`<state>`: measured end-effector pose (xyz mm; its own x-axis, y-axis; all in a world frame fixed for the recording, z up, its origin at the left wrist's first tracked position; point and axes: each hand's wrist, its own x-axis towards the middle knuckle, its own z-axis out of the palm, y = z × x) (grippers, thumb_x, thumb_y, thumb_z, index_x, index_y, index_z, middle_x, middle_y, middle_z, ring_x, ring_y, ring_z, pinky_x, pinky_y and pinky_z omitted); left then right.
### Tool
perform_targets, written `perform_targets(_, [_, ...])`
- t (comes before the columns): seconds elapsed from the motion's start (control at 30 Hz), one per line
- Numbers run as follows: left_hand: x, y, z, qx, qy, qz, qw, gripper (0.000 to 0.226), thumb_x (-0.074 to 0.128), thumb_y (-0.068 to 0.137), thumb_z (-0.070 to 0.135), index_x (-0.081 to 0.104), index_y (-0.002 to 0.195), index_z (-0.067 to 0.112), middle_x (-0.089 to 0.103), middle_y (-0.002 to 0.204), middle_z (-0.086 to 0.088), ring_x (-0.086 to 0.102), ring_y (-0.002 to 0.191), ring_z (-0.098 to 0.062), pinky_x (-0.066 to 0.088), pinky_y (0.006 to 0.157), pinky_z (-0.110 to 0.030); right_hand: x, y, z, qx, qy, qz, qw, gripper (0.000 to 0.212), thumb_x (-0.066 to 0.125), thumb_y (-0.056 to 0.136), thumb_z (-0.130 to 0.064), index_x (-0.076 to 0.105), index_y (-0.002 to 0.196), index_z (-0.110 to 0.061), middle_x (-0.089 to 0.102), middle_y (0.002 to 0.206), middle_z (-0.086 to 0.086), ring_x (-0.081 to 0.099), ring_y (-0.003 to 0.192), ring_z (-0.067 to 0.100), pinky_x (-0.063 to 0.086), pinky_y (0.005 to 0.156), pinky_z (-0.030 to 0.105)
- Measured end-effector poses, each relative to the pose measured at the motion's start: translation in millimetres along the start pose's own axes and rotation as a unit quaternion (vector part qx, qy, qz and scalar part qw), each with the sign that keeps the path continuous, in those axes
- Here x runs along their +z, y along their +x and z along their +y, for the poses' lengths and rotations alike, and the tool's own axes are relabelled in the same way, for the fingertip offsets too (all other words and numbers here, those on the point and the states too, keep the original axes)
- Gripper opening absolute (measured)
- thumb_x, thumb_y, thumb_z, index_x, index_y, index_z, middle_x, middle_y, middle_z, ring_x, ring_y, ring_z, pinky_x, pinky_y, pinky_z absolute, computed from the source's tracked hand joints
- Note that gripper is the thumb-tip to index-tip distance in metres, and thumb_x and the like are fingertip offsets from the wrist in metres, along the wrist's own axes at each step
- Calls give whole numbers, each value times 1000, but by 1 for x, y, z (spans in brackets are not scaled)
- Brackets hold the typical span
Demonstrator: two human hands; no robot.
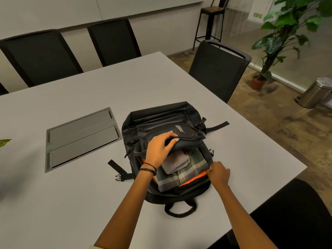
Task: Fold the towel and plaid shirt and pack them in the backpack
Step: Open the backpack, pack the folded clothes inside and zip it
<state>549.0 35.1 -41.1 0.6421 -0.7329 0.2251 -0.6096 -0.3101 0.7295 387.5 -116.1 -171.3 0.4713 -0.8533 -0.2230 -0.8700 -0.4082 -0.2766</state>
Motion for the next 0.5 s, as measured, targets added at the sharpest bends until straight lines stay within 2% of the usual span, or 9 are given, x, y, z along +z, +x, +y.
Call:
perform_targets(0.17, [1, 0, 0, -4, 5, 0, 1000, 18, 59, 89, 28, 68, 103, 20, 68, 109, 7, 58, 108, -7, 33, 81, 1, -7, -4, 3, -1, 53, 11, 999, 13, 54, 91, -22, 61, 91, -11, 62, 96, 7, 59, 85, 21, 35, 81, 30])
perform_targets(0.33, [-1, 0, 3, -8, 3, 5, 1000, 17, 59, 90, 27, 68, 102, 20, 68, 108, 6, 58, 106, -5, 33, 81, 0, -19, -3, 2, 14, 88, 1, 996, 15, 56, 89, -19, 55, 76, -12, 64, 86, 8, 54, 75, 20, 33, 80, 30])
perform_targets(0.43, [-1, 0, 4, -3, 5, 17, 1000, 16, 59, 90, 28, 69, 101, 22, 69, 104, 10, 58, 101, -2, 37, 82, -4, -28, 1, 1, 31, 115, -2, 993, 17, 57, 87, -19, 54, 72, -11, 60, 77, 6, 52, 72, 20, 33, 82, 32])
perform_targets(0.5, [-1, 1, 4, 0, 11, 21, 1000, 15, 59, 90, 29, 68, 100, 23, 68, 102, 11, 59, 98, -3, 43, 84, -12, -35, 4, 0, 32, 126, -2, 992, 19, 58, 86, -21, 53, 70, -12, 56, 71, 2, 52, 71, 20, 35, 84, 33])
